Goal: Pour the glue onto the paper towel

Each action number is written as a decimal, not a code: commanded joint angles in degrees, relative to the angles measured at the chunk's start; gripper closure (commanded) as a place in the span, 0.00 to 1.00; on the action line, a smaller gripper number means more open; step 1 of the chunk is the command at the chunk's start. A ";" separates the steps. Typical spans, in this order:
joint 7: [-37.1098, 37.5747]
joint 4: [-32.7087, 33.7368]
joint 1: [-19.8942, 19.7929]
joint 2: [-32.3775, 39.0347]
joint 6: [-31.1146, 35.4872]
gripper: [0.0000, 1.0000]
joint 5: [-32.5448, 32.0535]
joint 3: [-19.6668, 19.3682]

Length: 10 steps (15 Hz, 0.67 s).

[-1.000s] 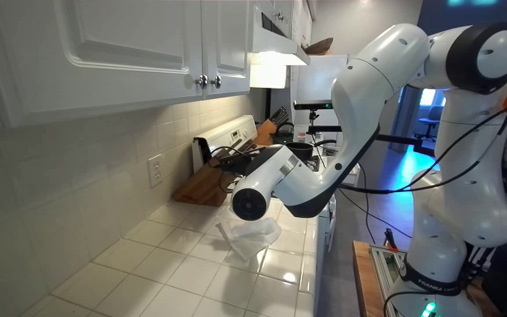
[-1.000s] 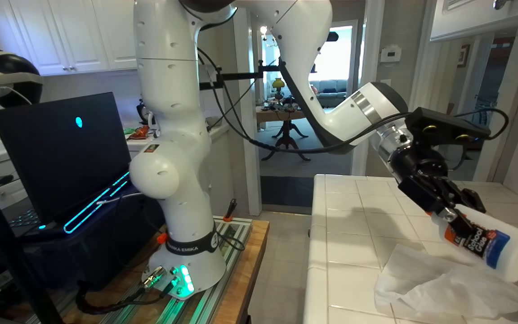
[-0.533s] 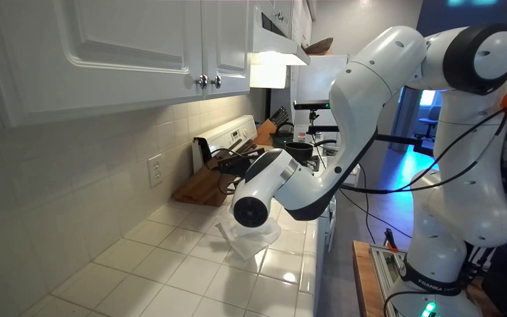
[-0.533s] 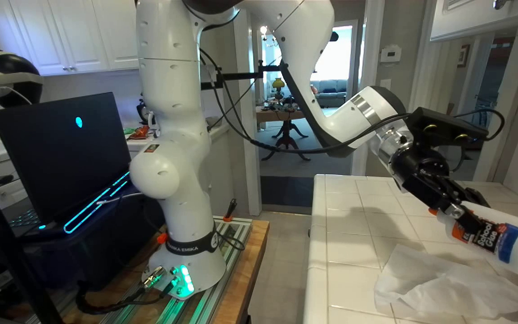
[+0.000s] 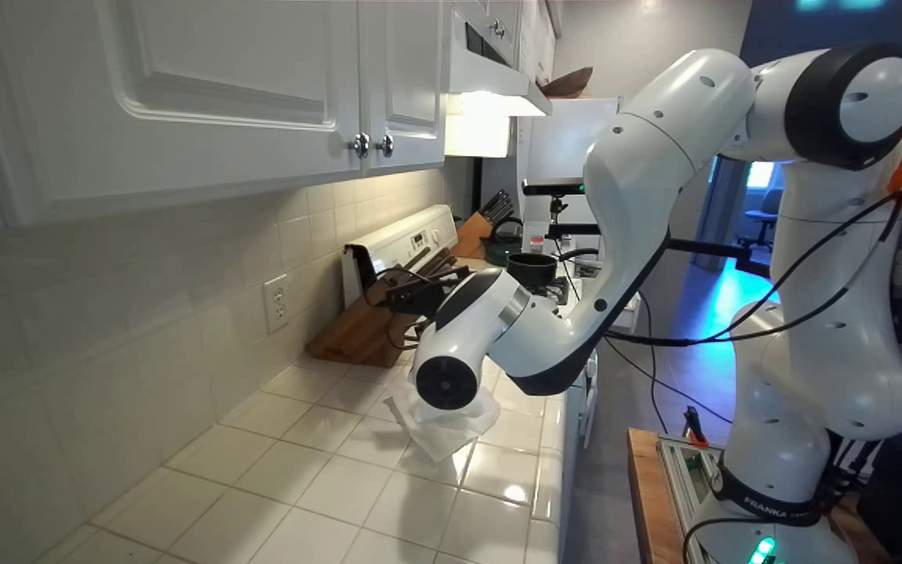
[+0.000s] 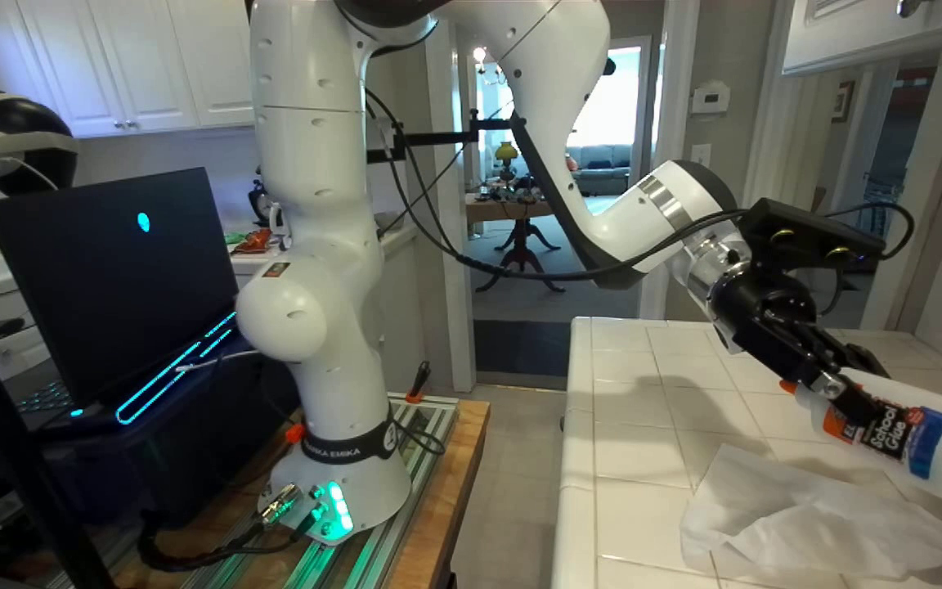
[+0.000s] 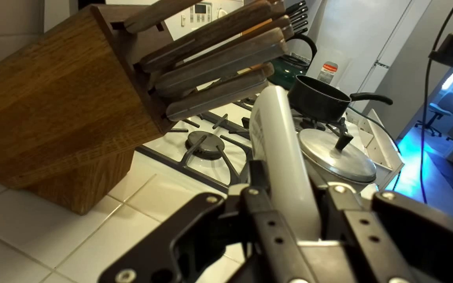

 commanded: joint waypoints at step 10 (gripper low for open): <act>0.64 -0.06 0.04 -0.07 -0.05 0.94 0.01 0.18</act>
